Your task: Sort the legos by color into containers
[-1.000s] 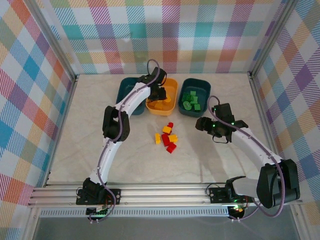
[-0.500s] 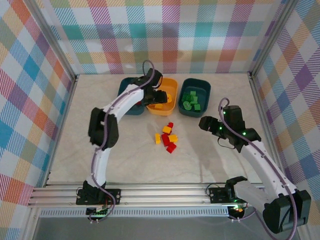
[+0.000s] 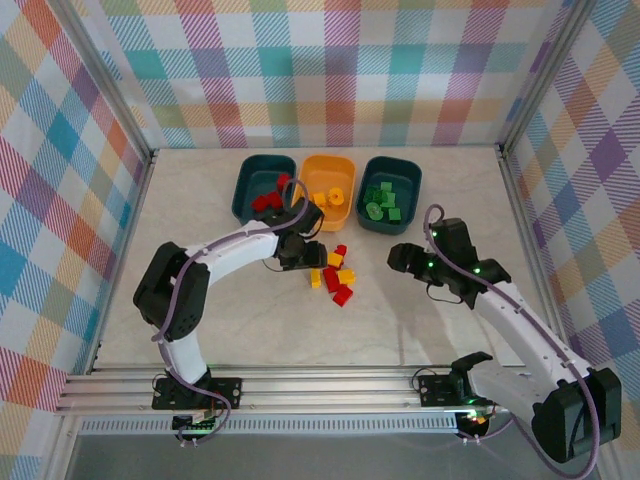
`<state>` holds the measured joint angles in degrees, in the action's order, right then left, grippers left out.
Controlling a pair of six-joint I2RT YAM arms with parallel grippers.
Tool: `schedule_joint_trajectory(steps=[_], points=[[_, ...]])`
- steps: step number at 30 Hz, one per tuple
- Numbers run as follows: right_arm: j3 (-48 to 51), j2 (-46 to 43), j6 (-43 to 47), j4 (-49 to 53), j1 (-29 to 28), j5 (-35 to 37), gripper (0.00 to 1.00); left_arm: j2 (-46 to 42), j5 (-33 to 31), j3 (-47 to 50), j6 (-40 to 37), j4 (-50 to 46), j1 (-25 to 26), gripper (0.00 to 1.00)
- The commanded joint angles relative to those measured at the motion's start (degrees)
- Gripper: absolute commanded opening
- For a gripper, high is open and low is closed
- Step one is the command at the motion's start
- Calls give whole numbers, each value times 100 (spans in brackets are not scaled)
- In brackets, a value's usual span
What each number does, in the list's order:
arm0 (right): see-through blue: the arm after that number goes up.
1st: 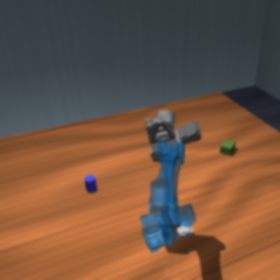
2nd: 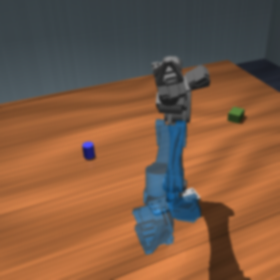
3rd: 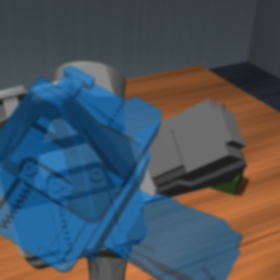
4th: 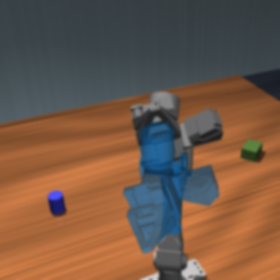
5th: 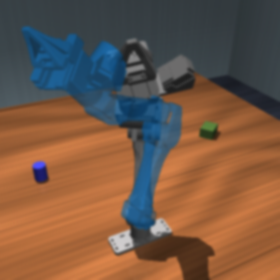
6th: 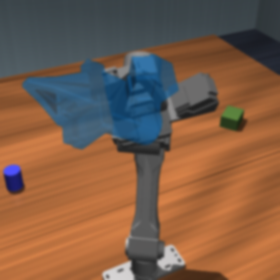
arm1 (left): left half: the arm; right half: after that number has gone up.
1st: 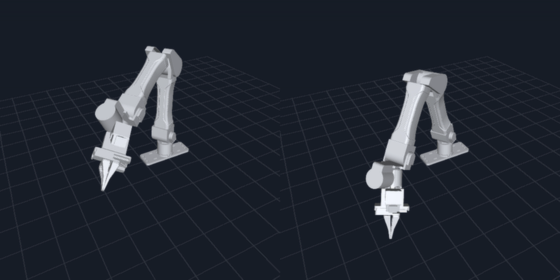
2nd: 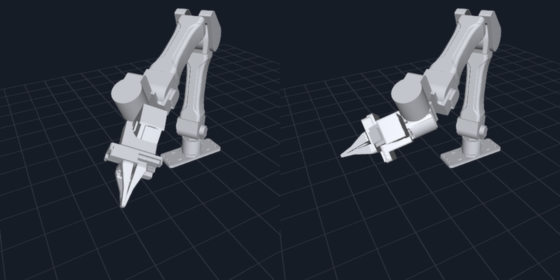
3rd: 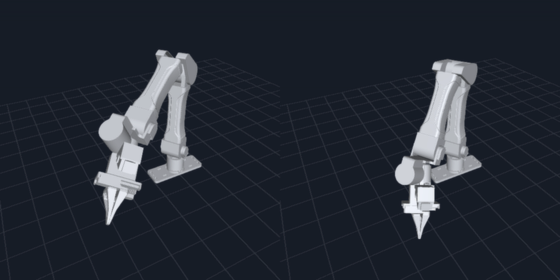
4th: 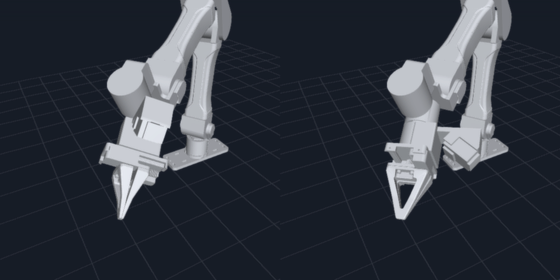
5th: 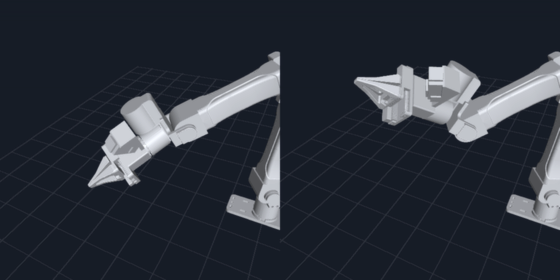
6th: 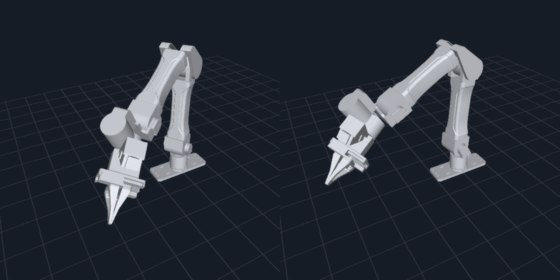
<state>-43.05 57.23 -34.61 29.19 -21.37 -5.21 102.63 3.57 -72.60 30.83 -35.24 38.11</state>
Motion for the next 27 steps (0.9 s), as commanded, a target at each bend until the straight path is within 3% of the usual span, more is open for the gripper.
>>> schedule_joint_trajectory(steps=[1, 11, 20, 23, 27], points=[[93, -27, -137, -115, -103, 36, 72, 50, -118, 107, 241, 237, 83, 56], [205, 219, -239, -434, -139, 40, 72, 515, 208, 204, 294, 558, 133, 49], [128, 589, -257, -622, -254, 88, 72, 451, -131, 80, 113, 233, 127, 20], [64, 655, -202, -647, -254, 106, 72, 295, -255, -226, -83, -6, 116, 14], [-80, 776, -112, -646, -254, 194, 72, 378, -449, -1147, -387, -389, -94, 14]])
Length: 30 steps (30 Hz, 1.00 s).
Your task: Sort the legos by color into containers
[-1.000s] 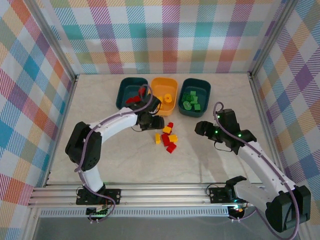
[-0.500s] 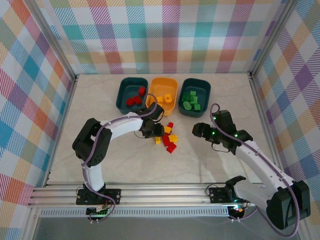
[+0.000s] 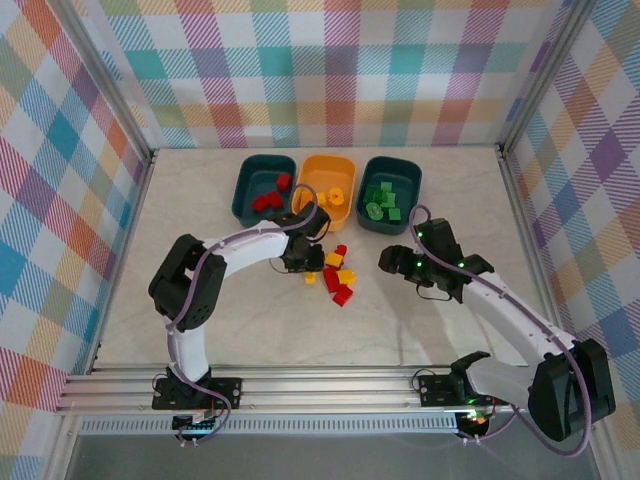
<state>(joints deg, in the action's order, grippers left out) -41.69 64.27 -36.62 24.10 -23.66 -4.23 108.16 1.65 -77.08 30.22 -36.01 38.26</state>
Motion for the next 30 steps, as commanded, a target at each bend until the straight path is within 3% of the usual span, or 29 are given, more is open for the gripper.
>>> schedule_joint_trajectory(steps=[1, 8, 14, 24, 28, 30], points=[[-232, 98, 105, -174, -25, 99, 72, -80, -224, -969, -364, -371, -214, 14], [-404, 295, 195, -169, -25, 115, 72, 1445, 111, -3552, -478, -711, -1031, 15], [-473, 349, 284, -76, -25, 158, 72, 3229, 510, -6107, -580, -1391, -1264, 18], [-564, 706, 222, -266, -25, -53, 73, 3634, 1054, -6294, -345, -1012, -1283, 24], [-688, 918, 205, -340, -72, -172, 73, 3440, 1256, -6093, -448, -998, -1243, 51], [-786, 1031, 183, -365, -163, -145, 73, 3173, 1330, -5873, -520, -910, -1227, 58]])
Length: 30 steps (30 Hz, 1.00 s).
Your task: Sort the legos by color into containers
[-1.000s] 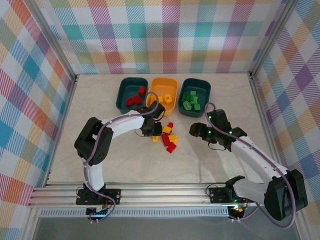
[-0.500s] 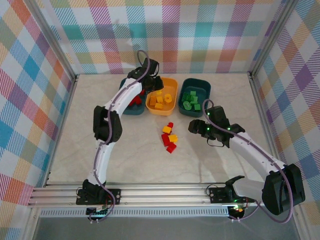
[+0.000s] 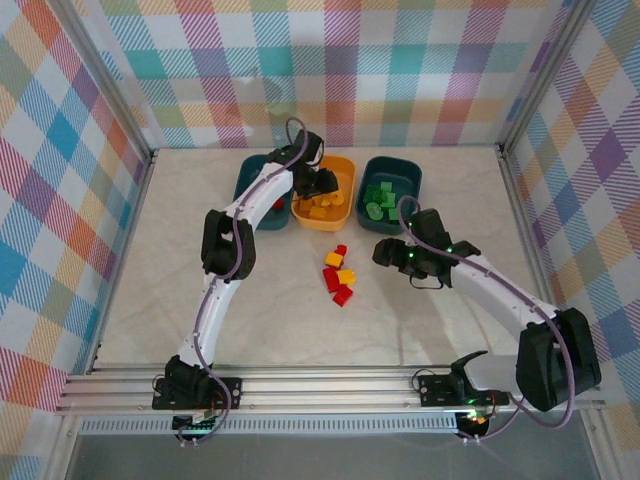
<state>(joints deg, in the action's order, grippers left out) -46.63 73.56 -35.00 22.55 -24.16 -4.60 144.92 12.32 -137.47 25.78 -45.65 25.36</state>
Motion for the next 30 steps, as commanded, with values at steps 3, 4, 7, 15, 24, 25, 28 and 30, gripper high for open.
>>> schedule_joint_trajectory(steps=[3, 4, 7, 15, 24, 25, 28, 30], points=[[-557, 378, -33, -203, -386, 65, 75, -1152, 264, 772, -146, 290, 65, 67], [-696, 537, -73, -165, -531, 194, 76, -1446, 220, 1077, -160, 429, 56, 68], [-1216, 1148, -325, 147, -989, 802, 81, -2387, -62, 2226, -89, 910, -17, 74], [-2282, 2627, -1371, 360, -1723, 1670, 82, -5218, -1232, 6317, 1119, 1861, -450, 85], [-3150, 3853, -1924, 667, -2013, 1966, 74, -6992, -1152, 9162, 1842, 2568, -480, 84], [-3155, 3903, -1914, 587, -2023, 1951, 72, -7074, -1130, 9223, 1834, 2553, -480, 84], [-3266, 4072, -1916, 473, -2039, 1936, 69, -7159, -1118, 9185, 1684, 2415, -480, 84], [-3437, 4226, -1881, 546, -2048, 1973, 67, -7132, -1126, 9087, 1577, 2322, -480, 84]])
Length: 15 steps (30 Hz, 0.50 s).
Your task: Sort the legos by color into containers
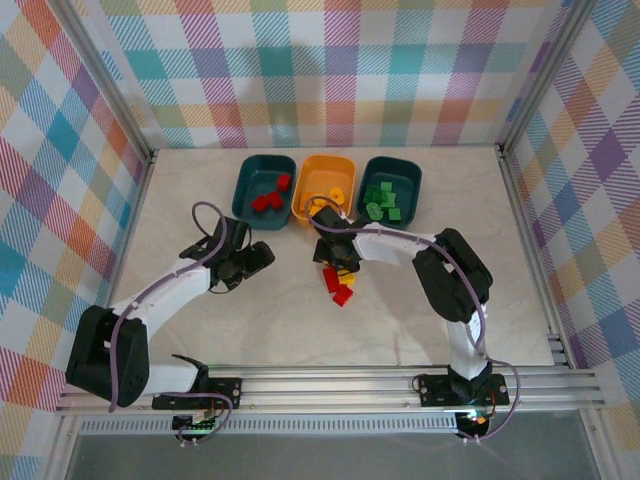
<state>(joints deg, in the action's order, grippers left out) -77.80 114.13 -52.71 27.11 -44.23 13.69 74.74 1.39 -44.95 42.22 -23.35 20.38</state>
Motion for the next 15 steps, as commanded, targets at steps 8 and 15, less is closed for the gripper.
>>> schedule_joint_trajectory(steps=[8, 15], points=[[-286, 196, 126, 92, -92, 377, 53, -64, 37, -191, -104, 133, 18, 84], [-170, -23, 398, 24, -247, 497, 37, 11, 63, -248, -141, 113, 18, 84]])
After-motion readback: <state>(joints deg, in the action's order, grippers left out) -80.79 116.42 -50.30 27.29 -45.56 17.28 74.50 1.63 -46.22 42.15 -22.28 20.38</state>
